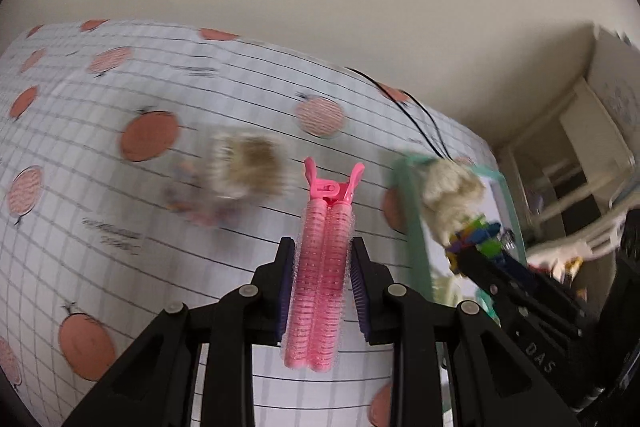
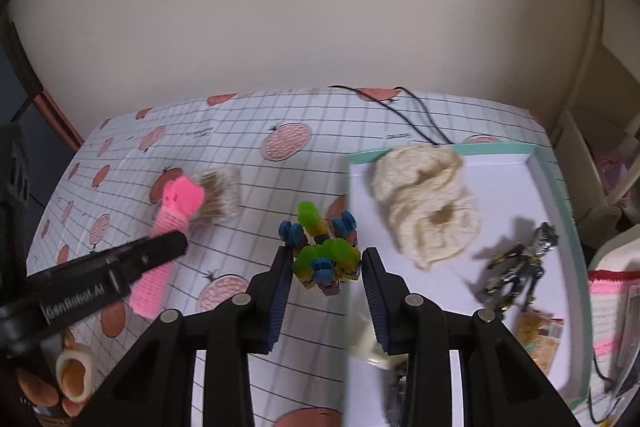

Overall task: Organize objects
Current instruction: 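Carry the pink roller and block toy over the tray, then lower both tools into the tray and open them to release the items, then withdraw both tools from the tray toward the cotton swab bag and rainbow toy, then grasp the rainbow pipe-cleaner toy with the left tool while the right tool grasps the cotton swab bag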

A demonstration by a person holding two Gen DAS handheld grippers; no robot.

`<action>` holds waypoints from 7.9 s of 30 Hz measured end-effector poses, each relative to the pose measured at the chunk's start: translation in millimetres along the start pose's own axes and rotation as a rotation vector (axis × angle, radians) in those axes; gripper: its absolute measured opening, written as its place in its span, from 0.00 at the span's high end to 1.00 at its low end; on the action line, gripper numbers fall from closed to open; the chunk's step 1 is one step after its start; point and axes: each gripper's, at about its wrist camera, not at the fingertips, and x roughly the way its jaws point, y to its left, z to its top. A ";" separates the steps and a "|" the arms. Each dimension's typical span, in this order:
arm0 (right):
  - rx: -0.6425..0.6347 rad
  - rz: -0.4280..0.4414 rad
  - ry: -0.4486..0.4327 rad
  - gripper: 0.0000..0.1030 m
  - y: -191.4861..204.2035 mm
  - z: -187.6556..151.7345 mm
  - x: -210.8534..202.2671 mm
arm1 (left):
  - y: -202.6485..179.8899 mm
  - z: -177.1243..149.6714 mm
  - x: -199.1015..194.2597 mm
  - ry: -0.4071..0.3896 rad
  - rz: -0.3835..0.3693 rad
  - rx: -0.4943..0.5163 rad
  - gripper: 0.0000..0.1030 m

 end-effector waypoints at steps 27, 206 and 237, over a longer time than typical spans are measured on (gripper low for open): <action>0.190 -0.037 -0.022 0.63 -113.7 -12.7 -14.1 | -133.4 -6.4 54.5 0.041 -0.025 0.213 0.72; -0.078 0.006 0.089 0.08 127.0 52.2 135.1 | 139.0 42.9 49.0 -0.063 0.211 -0.097 0.66; -0.030 0.081 0.125 0.69 147.2 47.4 144.4 | 167.4 46.3 44.3 -0.048 0.068 -0.209 0.91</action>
